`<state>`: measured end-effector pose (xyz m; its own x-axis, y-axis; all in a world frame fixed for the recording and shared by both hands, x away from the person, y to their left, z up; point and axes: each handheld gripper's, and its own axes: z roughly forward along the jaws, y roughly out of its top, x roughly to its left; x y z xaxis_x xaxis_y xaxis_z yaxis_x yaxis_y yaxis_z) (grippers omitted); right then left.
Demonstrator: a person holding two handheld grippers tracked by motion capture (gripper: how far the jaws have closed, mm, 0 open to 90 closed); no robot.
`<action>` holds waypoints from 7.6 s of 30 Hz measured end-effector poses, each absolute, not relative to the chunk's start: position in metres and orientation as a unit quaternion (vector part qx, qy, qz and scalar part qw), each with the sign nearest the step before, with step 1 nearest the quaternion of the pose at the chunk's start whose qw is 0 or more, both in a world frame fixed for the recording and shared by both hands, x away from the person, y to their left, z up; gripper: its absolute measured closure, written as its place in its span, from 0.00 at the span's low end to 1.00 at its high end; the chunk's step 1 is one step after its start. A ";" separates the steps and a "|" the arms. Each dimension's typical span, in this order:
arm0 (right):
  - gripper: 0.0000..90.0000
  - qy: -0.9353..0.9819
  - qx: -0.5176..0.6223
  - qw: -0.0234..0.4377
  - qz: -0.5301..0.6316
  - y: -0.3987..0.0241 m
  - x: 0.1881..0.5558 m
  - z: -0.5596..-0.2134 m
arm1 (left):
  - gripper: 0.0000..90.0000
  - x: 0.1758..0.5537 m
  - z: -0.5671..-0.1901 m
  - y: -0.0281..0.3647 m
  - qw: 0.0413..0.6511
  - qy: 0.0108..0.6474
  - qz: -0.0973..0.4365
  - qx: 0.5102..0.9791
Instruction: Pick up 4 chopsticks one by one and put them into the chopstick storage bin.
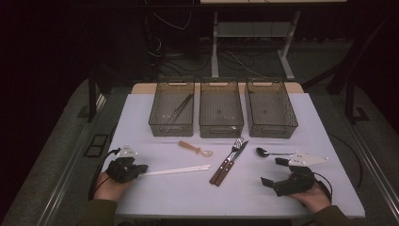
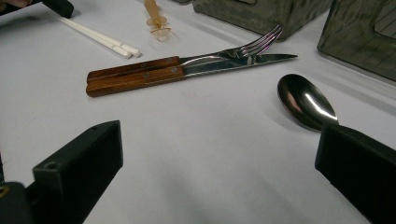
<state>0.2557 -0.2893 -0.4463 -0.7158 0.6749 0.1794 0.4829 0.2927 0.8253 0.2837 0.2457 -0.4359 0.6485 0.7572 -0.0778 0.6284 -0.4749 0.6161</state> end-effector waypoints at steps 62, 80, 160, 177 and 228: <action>0.01 0.798 0.363 0.099 0.471 -0.289 0.257 -0.448 | 0.45 0.305 -0.443 0.081 0.340 0.190 0.038 0.920; 0.01 0.799 0.361 0.100 0.470 -0.288 0.256 -0.448 | 0.80 0.305 -0.441 0.085 0.334 0.184 0.061 0.923; 0.01 0.801 0.357 0.097 0.470 -0.288 0.256 -0.448 | 0.92 0.295 -0.438 0.164 0.358 0.304 0.062 0.880; 0.01 0.799 0.360 0.097 0.472 -0.288 0.256 -0.447 | 0.88 0.291 -0.442 0.172 0.349 0.303 0.075 0.884; 0.01 0.802 0.356 0.097 0.469 -0.287 0.256 -0.448 | 0.94 0.300 -0.439 0.170 0.347 0.277 0.058 0.894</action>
